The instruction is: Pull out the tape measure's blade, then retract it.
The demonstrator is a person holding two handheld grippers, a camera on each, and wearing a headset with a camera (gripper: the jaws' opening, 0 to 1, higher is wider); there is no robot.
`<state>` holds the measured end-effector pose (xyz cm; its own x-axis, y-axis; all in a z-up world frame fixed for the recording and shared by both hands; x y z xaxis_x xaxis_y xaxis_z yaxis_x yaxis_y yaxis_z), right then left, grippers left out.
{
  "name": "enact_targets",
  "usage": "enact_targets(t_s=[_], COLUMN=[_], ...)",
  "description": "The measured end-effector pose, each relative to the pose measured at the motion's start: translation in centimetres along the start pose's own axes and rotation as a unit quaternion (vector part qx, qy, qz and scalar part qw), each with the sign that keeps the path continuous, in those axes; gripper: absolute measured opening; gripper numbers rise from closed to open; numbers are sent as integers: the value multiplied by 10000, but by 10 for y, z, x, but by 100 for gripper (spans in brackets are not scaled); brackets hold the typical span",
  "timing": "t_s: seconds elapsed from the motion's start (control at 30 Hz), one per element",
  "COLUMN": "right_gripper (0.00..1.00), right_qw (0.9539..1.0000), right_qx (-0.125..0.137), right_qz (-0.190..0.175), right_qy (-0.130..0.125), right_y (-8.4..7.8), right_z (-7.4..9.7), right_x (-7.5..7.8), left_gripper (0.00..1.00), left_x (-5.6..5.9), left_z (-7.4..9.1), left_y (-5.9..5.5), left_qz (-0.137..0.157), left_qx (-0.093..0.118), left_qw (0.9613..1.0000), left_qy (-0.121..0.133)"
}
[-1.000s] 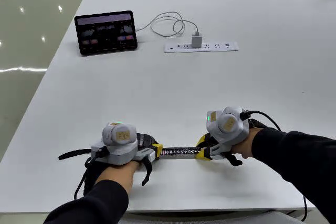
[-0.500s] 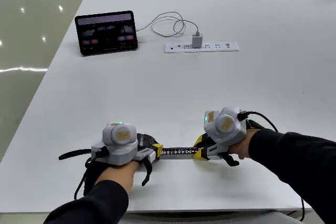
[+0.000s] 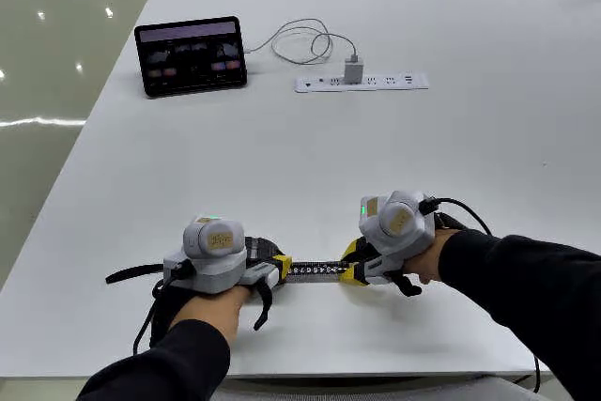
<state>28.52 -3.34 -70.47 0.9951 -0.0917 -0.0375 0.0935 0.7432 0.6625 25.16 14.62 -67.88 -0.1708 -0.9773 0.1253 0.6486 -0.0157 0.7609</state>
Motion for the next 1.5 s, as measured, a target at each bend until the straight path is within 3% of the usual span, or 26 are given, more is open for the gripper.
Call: enact_targets(t_s=[1.5], right_gripper=[11], right_qw=[9995], right_qx=[312], right_qz=[-53], right_qy=[41], right_y=[19], right_z=[-19], right_x=[-4], left_gripper=[58], left_x=[-1], left_z=[0], left_y=[0], left_qz=[68], left_qx=[9], left_qw=[10000], left_qy=[-24])
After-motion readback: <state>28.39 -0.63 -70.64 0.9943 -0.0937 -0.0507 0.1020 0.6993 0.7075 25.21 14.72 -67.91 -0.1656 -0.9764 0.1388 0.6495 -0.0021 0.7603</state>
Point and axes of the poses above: the centre of the closed fingertips' face, and the gripper's own axes: z roughly backward along the fingers, x roughly to its right, y roughly out of its top, the point moved 7 cm from there along z, roughly backward along the fingers, and after that the axes turned 3 degrees about x, right-handed, at the moved point
